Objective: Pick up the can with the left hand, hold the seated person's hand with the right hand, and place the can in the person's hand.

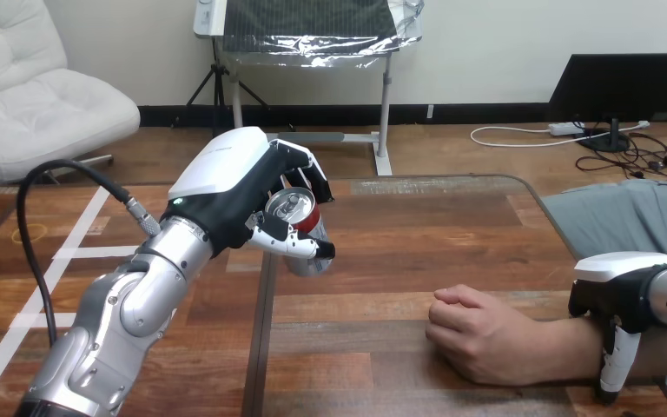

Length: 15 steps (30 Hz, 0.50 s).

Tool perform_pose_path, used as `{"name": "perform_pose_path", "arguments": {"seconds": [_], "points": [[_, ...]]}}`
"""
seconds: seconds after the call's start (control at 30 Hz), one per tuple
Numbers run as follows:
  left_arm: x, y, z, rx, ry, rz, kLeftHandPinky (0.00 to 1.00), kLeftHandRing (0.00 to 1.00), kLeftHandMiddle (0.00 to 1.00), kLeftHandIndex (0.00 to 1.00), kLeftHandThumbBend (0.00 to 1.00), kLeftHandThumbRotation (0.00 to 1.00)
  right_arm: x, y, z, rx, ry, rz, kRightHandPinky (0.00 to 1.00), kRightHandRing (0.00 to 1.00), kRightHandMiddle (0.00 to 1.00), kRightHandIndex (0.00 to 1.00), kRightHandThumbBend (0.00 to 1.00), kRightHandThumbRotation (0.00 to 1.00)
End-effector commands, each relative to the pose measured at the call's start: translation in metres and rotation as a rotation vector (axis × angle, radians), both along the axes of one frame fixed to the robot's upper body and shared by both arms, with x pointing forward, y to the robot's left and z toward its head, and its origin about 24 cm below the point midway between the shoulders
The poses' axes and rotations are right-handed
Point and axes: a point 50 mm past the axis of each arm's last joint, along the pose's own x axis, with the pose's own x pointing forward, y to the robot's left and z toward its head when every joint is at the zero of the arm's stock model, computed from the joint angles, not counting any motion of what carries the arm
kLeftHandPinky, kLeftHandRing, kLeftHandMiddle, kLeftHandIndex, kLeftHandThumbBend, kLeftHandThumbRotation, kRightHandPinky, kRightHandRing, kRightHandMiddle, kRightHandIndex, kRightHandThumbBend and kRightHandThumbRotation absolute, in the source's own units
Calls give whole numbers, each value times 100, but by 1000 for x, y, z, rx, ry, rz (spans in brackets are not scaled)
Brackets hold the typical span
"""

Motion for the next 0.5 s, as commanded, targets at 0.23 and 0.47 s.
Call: {"name": "perform_pose_path", "arguments": {"seconds": [0.23, 0.47], "points": [[9, -2, 30, -38, -109, -1, 34, 40, 48, 51, 57, 0, -8, 11, -22, 58, 65, 22, 42, 52, 58, 50, 69, 0], [9, -2, 29, -41, -104, 1, 34, 40, 48, 51, 57, 0, -10, 10, -23, 73, 53, 17, 40, 50, 57, 49, 70, 0]]}}
